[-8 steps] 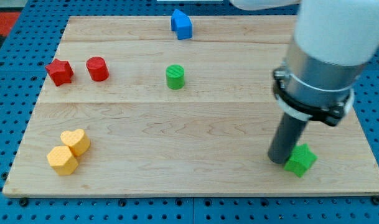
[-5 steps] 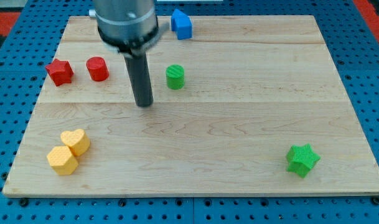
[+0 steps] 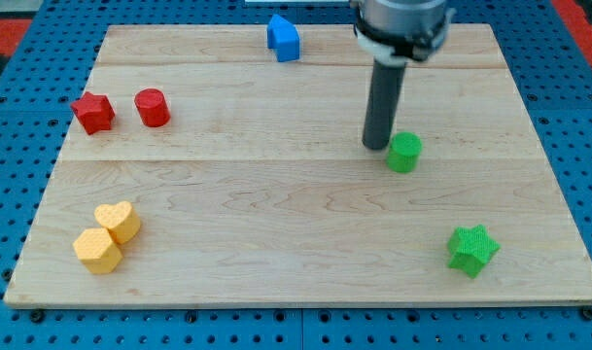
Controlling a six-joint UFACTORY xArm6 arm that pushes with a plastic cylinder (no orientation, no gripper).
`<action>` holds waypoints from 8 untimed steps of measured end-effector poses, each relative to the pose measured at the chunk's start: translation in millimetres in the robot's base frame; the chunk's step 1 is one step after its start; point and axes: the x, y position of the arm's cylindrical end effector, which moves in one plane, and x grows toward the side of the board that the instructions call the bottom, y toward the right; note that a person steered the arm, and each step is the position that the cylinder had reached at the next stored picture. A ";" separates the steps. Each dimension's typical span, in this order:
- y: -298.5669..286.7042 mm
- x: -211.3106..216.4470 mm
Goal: Push the green circle to the top of the green star
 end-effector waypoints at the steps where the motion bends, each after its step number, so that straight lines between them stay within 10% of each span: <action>1: 25.4 34.2; 3: 3.1 -48.3; 8: 17.9 94.4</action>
